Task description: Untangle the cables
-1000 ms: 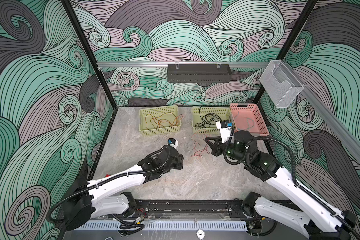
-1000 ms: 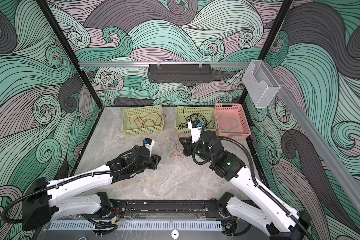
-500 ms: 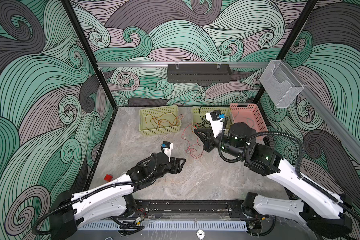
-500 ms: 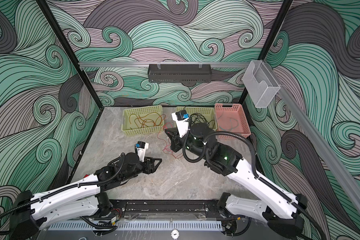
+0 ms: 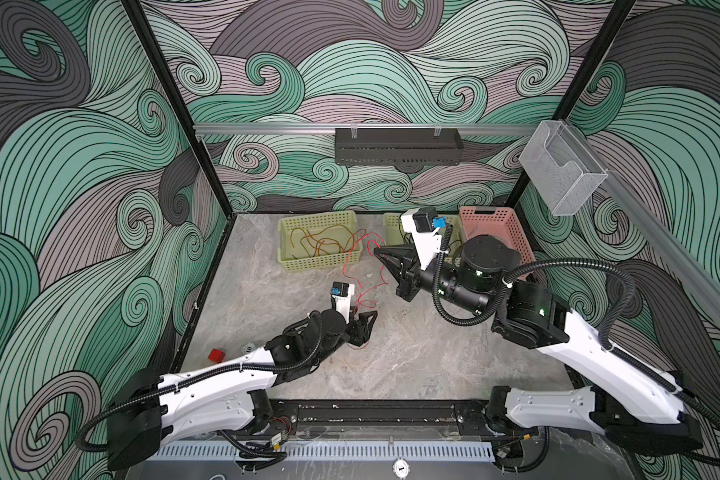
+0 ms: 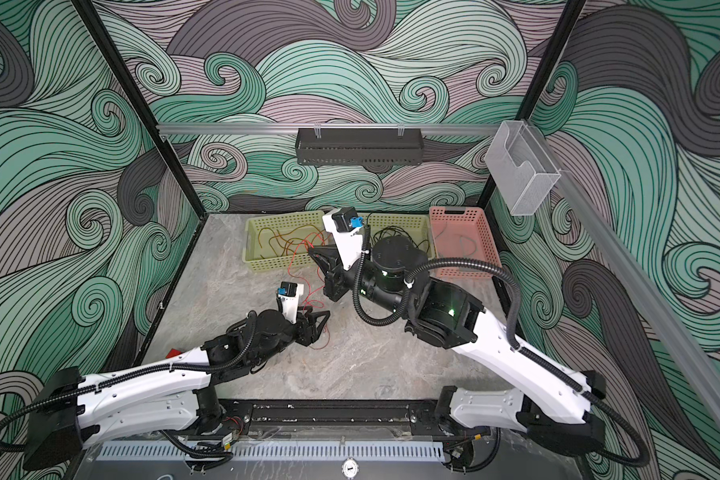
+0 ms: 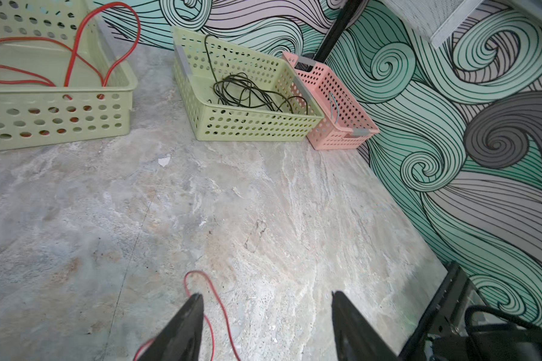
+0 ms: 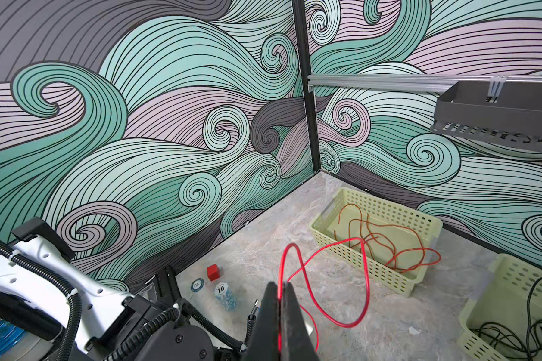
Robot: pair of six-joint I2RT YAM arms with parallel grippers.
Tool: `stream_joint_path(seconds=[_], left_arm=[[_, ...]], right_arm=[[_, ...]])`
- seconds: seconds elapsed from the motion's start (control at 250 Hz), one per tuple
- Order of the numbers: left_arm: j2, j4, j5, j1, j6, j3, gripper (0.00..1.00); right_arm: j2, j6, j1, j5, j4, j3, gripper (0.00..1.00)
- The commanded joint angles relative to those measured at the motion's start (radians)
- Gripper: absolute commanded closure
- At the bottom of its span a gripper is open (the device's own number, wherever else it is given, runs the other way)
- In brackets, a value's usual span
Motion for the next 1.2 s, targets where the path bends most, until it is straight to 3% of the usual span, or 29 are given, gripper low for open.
stream_joint_path(seconds=[0.0, 0.076, 0.168, 0.308, 0.452, 0.615, 0.771, 0.927, 1.051, 1.195], left_arm=[[0.006, 0.008, -0.069, -0.003, 0.023, 0.038, 0.62], [-0.01, -0.037, -0.078, -0.003, 0.004, 0.041, 0.83], [-0.042, -0.099, -0.078, -0.003, -0.003, 0.047, 1.0], [-0.122, -0.21, -0.088, -0.002, -0.001, 0.049, 1.0], [-0.239, -0.329, -0.139, -0.002, 0.006, 0.048, 1.0], [-0.385, -0.451, -0.266, -0.001, -0.009, 0.054, 1.0], [-0.477, -0.49, -0.392, 0.0, 0.015, 0.067, 1.0], [-0.487, -0.513, -0.437, 0.005, 0.097, 0.131, 1.0], [-0.428, -0.503, -0.43, 0.018, 0.146, 0.218, 1.0], [-0.32, -0.46, -0.377, 0.053, 0.199, 0.34, 1.0]], right_arm=[[-0.025, -0.027, 0.005, 0.059, -0.009, 0.018, 1.0], [-0.04, -0.046, 0.004, 0.106, -0.02, 0.018, 1.0], [-0.071, -0.07, -0.001, 0.191, -0.007, -0.024, 1.0], [-0.128, -0.075, -0.045, 0.28, -0.01, -0.093, 1.0], [-0.214, -0.016, -0.17, 0.289, -0.027, -0.194, 1.0], [-0.291, 0.082, -0.323, 0.215, -0.058, -0.337, 1.0], [-0.3, 0.145, -0.385, 0.09, -0.082, -0.455, 1.0], [-0.289, 0.174, -0.387, -0.037, -0.067, -0.54, 0.85], [-0.281, 0.186, -0.387, -0.112, -0.041, -0.567, 0.65], [-0.284, 0.182, -0.387, -0.118, -0.026, -0.572, 0.51]])
